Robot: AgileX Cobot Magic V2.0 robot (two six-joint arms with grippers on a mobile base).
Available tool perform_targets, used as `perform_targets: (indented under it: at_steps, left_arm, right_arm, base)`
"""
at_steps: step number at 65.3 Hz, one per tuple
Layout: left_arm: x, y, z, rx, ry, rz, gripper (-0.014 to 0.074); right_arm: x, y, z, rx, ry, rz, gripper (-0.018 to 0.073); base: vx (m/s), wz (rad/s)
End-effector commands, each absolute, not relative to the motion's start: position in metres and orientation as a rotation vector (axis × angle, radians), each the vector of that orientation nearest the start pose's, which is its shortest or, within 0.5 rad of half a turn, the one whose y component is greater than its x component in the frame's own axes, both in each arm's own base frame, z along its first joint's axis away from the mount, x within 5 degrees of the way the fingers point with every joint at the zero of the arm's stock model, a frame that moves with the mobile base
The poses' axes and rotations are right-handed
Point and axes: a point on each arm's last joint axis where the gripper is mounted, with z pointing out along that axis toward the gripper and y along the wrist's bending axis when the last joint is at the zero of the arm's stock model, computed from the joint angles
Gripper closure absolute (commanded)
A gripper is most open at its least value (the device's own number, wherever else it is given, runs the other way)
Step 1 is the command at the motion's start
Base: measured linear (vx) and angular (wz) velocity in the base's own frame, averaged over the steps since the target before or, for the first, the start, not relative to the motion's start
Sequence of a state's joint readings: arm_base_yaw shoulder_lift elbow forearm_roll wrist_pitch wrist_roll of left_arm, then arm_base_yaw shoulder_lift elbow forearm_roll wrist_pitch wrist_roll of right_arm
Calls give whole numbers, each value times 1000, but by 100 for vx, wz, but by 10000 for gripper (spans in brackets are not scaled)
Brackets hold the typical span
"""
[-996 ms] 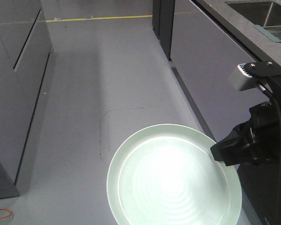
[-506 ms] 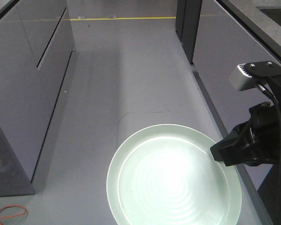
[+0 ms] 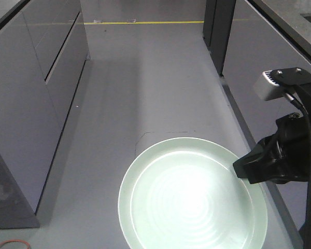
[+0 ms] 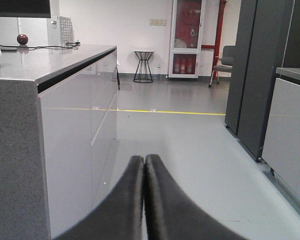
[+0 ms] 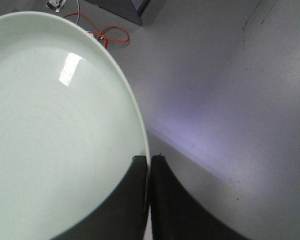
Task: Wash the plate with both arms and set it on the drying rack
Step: 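Hold the plate in the right gripper while the base drives to the sink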
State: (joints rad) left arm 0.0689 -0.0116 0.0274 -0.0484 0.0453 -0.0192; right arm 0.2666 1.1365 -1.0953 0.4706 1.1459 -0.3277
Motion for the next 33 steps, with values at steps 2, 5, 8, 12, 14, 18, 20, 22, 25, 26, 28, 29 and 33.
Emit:
perform_targets:
  at_steps: [2,5,8,12,14,18,20,22,25,26,28,29,33]
  left_arm:
    - [53,4,217,-101,1425,-10,603]
    - [53,4,217,-101,1425,-10,603]
    - [53,4,217,-101,1425,-10,603]
    - [53,4,217,-101,1425,-10,603]
    - [53,4,217,-101,1425,-10,603]
    - [53,4,217,-101,1425,-10,603]
    - [53,4,217,-101,1425,-10,603]
    - [53,4,217,-101,1425,-10,603]
    - [53,4,217,-101,1425,-10,603]
    - [53,4,217,-101,1425,-10,603]
    - [53,4,217,-101,1425,-10,603]
    - [53,4,217,-101,1425,-10,603]
    - [53,4,217,-101,1425,-10,603]
  right_arm:
    - [187,92,370,-631,2438,641,568]
    - [187,92,370,-631,2438,641,568]
    - [187,92,370,-631,2438,641,568]
    - [187,92,370,-631,2438,641,568]
    - [187,92,370,-631,2438,641,568]
    - [187,92,370,-631,2438,641,568]
    - [187,92,370,-631,2438,641,568]
    - [187,92,370,-631,2438,641,568]
    - [187,92,370,-631,2438,641,568]
    - [187,92,370,-631,2438,641,568]
    - [187,92,370,-631,2438,641,568]
    - [187,92,370,-631,2438,641,568]
    - [187,92,370,-631,2438,641,568]
  base:
    - [19,3]
    - [19,3]
    - [20,3]
    - [20,3]
    - [20,3]
    - [21,3]
    - [21,4]
    - [21,4]
    - [21,4]
    - [21,3]
    - [21,3]
    - [21,4]
    - [21,4]
